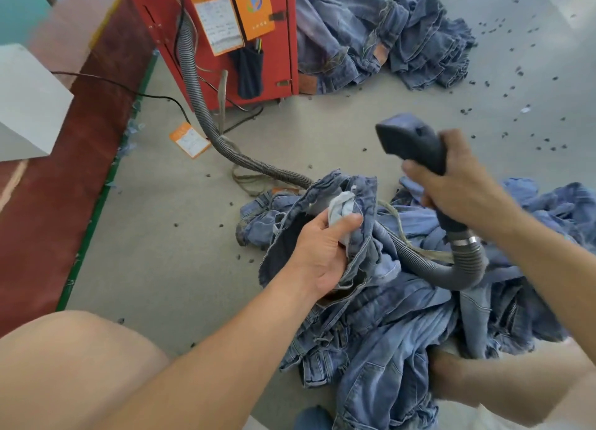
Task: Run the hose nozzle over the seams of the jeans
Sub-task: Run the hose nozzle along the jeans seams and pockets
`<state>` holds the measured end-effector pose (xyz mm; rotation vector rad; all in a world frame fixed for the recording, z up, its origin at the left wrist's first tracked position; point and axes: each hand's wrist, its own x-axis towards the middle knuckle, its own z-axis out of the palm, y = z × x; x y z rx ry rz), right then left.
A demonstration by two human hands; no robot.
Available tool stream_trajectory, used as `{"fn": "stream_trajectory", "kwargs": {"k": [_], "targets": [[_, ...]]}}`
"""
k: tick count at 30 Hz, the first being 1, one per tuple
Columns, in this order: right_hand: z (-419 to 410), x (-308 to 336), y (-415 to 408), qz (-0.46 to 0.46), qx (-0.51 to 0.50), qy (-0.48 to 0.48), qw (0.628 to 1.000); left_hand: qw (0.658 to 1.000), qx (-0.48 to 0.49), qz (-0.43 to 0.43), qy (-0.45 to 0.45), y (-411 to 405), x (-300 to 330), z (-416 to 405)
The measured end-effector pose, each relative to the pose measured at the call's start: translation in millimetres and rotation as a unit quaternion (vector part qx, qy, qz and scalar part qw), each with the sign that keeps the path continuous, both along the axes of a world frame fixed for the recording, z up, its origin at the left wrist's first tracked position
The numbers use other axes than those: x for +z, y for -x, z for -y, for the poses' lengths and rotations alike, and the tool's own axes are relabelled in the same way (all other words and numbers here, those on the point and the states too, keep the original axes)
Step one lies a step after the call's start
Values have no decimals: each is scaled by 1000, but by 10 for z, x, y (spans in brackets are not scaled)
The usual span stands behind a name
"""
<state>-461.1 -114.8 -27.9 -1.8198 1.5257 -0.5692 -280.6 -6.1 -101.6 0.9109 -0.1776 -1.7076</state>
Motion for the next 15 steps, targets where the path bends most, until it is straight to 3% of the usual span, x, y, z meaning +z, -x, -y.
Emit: {"fn": "stream_trajectory", "kwargs": {"k": [3,9,15], "targets": [[-61,402,164,-1,33,26,999,999,51,-10,0,-17,9,115],[-256,354,191,-42,103,-133,985,997,74,-24,-27,39,-77,201],[35,43,18,38,29,-258,965,998,25,-47,-41,16,-150,106]]}}
